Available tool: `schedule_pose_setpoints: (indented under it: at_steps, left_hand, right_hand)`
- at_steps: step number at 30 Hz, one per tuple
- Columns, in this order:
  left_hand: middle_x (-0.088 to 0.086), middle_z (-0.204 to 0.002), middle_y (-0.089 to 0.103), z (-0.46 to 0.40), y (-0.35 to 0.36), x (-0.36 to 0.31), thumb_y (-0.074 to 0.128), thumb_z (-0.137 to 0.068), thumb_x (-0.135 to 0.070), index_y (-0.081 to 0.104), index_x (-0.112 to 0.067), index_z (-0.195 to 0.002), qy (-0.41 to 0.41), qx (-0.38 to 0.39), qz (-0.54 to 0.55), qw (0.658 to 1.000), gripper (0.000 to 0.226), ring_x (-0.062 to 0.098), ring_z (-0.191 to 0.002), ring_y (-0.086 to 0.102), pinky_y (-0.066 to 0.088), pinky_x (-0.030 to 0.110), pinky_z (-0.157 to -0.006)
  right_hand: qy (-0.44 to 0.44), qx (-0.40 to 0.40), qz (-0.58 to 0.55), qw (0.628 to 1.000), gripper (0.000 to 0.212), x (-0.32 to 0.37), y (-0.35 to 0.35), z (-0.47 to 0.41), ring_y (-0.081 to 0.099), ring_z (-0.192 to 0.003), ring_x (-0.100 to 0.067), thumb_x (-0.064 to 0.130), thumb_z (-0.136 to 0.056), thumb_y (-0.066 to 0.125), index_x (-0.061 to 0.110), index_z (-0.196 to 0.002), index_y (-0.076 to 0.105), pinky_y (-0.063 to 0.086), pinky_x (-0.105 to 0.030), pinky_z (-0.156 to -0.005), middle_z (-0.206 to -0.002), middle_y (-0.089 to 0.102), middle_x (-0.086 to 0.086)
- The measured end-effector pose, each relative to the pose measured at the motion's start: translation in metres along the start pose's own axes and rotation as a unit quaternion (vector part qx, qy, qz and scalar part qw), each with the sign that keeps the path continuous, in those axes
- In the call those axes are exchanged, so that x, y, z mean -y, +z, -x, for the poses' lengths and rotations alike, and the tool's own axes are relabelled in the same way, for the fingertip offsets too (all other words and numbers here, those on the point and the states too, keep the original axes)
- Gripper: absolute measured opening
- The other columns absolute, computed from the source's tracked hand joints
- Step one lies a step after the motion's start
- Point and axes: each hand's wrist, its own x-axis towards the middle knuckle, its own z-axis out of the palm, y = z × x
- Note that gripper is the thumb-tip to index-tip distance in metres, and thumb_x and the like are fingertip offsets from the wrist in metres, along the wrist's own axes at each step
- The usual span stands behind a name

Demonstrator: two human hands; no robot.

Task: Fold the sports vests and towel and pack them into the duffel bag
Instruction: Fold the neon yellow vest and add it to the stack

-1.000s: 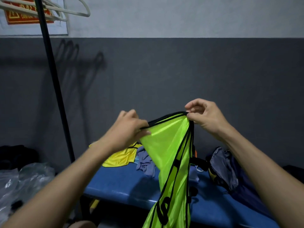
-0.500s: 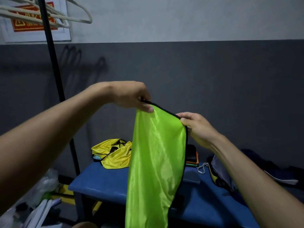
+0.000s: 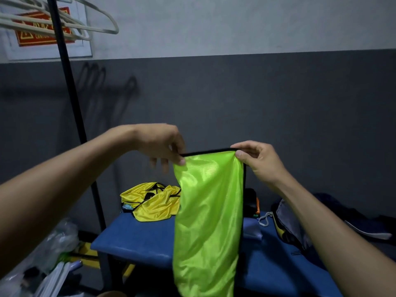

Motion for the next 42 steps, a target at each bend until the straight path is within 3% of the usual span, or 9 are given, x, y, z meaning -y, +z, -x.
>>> schedule_pose_setpoints:
  at_steps: [4, 12, 20, 25, 28, 31, 35, 40, 42]
  left_hand:
    - [-0.004, -0.061, 0.072, -0.001, 0.007, 0.001, 0.079, -0.089, -0.021, 0.063, -0.014, -0.068, 0.012, -0.033, 0.016, 0.999, 0.027, 0.018, -0.063, 0.075, 0.061, 0.031, -0.056]
    - [-0.005, -0.057, 0.071, -0.008, 0.026, 0.003, 0.088, -0.078, -0.027, 0.071, -0.020, -0.070, 0.039, -0.129, 0.012, 0.991, 0.021, 0.009, -0.052, 0.070, 0.052, 0.017, -0.054]
    - [-0.009, -0.057, 0.070, -0.020, 0.048, 0.016, 0.091, -0.074, -0.032, 0.070, -0.016, -0.069, 0.047, -0.203, -0.008, 0.978, 0.027, -0.001, -0.051, 0.066, 0.046, 0.014, -0.052]
    - [0.004, -0.073, 0.075, -0.016, 0.035, 0.016, 0.086, -0.076, -0.027, 0.070, -0.009, -0.083, 0.042, -0.111, 0.158, 0.980, 0.026, 0.019, -0.063, 0.069, 0.055, 0.023, -0.053]
    - [0.007, -0.069, 0.061, -0.011, 0.016, 0.011, 0.075, -0.088, -0.030, 0.068, -0.009, -0.092, 0.048, -0.099, 0.195, 0.975, 0.023, 0.015, -0.057, 0.057, 0.052, 0.025, -0.047]
    - [-0.001, -0.071, 0.062, -0.011, -0.003, -0.001, 0.070, -0.095, -0.036, 0.071, -0.016, -0.106, 0.053, -0.138, 0.024, 0.989, 0.023, 0.013, -0.053, 0.060, 0.048, 0.022, -0.049]
    - [0.002, -0.112, 0.070, -0.018, -0.006, -0.024, 0.065, -0.093, -0.054, 0.067, -0.031, -0.124, -0.031, -0.153, -0.315, 0.936, 0.039, 0.032, -0.108, 0.065, 0.045, 0.031, -0.076]
    - [0.004, -0.112, 0.069, -0.015, -0.013, -0.032, 0.062, -0.094, -0.055, 0.067, -0.029, -0.114, -0.026, -0.166, -0.362, 0.917, 0.033, 0.035, -0.106, 0.064, 0.046, 0.035, -0.075]
    - [0.001, -0.110, 0.068, -0.014, -0.014, -0.030, 0.062, -0.094, -0.055, 0.065, -0.030, -0.110, 0.001, -0.191, -0.343, 0.920, 0.030, 0.033, -0.106, 0.063, 0.043, 0.035, -0.072]
  right_hand:
    - [0.013, 0.011, -0.029, 0.999, 0.016, 0.003, -0.005, -0.007, 0.068, -0.081, -0.002, 0.000, -0.097, 0.064, 0.007, -0.106, 0.075, 0.053, -0.016, -0.075, -0.090, 0.075, 0.001]
    - [0.054, 0.026, -0.082, 0.995, 0.015, -0.005, -0.013, -0.008, 0.069, -0.094, -0.020, 0.007, -0.096, 0.066, 0.012, -0.106, 0.076, 0.055, -0.037, -0.089, -0.099, 0.077, -0.008]
    - [0.107, 0.094, -0.177, 0.974, 0.030, 0.005, -0.021, -0.007, 0.071, -0.085, -0.013, 0.017, -0.085, 0.067, 0.006, -0.112, 0.072, 0.057, -0.023, -0.074, -0.096, 0.076, -0.004]
    - [0.136, 0.098, -0.168, 0.972, 0.025, 0.002, -0.025, -0.007, 0.071, -0.084, -0.011, 0.016, -0.086, 0.068, 0.010, -0.110, 0.073, 0.057, -0.021, -0.074, -0.095, 0.077, -0.002]
    - [0.154, 0.084, -0.112, 0.978, 0.015, -0.004, -0.025, -0.006, 0.070, -0.089, -0.011, 0.010, -0.094, 0.066, 0.015, -0.106, 0.074, 0.056, -0.024, -0.079, -0.096, 0.077, 0.001]
    - [0.136, 0.075, -0.055, 0.986, 0.013, -0.004, -0.019, -0.005, 0.070, -0.085, -0.008, 0.007, -0.095, 0.066, 0.015, -0.104, 0.073, 0.054, -0.023, -0.075, -0.092, 0.076, 0.001]
    - [0.083, 0.082, 0.001, 0.993, 0.013, 0.005, -0.011, -0.006, 0.068, -0.074, -0.001, 0.002, -0.094, 0.067, 0.012, -0.101, 0.072, 0.054, -0.016, -0.065, -0.085, 0.075, 0.002]
    - [0.058, 0.103, 0.096, 0.988, 0.016, 0.017, -0.021, -0.009, 0.070, -0.086, -0.007, 0.012, -0.091, 0.075, 0.016, -0.106, 0.074, 0.057, -0.026, -0.080, -0.090, 0.075, 0.001]
    - [0.048, 0.106, 0.136, 0.984, 0.018, 0.024, -0.025, -0.009, 0.069, -0.084, -0.003, 0.012, -0.090, 0.076, 0.014, -0.107, 0.075, 0.054, -0.020, -0.081, -0.093, 0.075, 0.000]
